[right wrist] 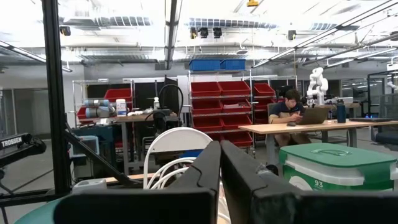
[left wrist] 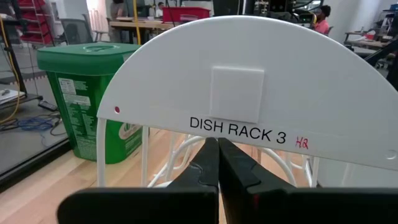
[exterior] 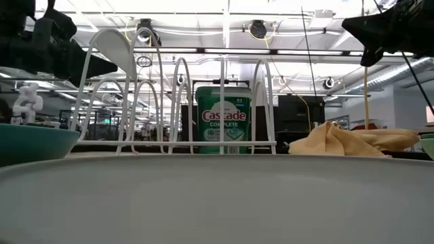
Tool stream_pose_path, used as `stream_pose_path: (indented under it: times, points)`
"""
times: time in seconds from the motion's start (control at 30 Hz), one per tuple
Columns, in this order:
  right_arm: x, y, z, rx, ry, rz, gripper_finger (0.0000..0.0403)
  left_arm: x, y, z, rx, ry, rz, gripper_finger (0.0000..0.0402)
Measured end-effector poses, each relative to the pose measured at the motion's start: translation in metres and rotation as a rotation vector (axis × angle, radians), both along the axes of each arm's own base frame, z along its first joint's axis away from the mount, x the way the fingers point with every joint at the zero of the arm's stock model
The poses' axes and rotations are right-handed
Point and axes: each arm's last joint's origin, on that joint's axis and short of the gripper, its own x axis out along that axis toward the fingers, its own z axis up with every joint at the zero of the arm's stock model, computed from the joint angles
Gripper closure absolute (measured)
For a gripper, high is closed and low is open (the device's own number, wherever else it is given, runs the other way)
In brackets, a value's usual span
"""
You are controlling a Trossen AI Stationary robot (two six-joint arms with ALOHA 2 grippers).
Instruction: Sort dishes
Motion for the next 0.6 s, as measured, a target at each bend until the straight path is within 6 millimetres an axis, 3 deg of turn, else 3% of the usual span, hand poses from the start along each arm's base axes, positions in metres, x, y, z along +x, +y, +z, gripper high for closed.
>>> stream_pose_path:
  times: [0.33, 0.6]
  points:
    - [0.0000, 0.0000, 0.0000, 0.000, 0.000, 0.000, 0.0394, 0.0000, 0.0000, -0.0001, 0.000, 0.000, 0.000, 0.0401]
    - [0.0000, 0.0000, 0.0000, 0.000, 0.000, 0.000, 0.0394, -0.0006, 0.0023, 0.0061, 0.271, 0.019, 0.079, 0.0401]
